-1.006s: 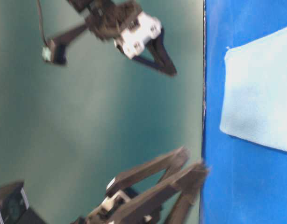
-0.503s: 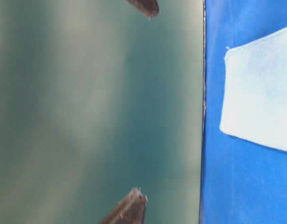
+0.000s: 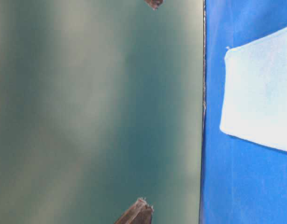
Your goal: Fold the light blue towel.
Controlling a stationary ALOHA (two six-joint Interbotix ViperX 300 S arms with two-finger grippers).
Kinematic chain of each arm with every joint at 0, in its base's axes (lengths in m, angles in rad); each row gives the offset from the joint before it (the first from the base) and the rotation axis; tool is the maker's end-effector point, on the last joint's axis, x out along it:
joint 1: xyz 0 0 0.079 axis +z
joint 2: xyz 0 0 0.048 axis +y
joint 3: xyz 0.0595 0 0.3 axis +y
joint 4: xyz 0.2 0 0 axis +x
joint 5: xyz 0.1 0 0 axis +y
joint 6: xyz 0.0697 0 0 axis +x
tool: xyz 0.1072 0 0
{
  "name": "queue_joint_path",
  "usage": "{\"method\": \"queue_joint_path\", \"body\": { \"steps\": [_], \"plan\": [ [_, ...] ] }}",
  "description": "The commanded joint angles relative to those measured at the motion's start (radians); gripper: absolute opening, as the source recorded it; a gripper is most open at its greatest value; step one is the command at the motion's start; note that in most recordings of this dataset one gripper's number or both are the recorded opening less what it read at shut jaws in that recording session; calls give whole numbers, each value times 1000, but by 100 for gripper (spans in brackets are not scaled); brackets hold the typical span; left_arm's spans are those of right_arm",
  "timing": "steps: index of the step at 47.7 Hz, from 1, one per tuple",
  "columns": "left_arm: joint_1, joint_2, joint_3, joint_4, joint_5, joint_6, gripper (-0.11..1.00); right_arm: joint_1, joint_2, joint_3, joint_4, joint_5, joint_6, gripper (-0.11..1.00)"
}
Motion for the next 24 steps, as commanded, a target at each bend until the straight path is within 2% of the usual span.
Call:
{"method": "queue_joint_path", "body": {
  "steps": [1, 10, 14, 24],
  "plan": [
    [23, 29, -43, 2, -11, 2, 81, -40, 44, -49, 5, -6, 0, 61],
    [109, 167, -129, 2, -11, 6, 81, -147, 206, -147, -12, 37, -21, 61],
    [147, 241, -172, 3, -9, 6, 81, -181, 287, -213, -40, 97, -26, 61],
    [230, 425, -290, 3, -6, 28, 81, -218, 451, -341, -103, 169, -26, 61]
  ]
}}
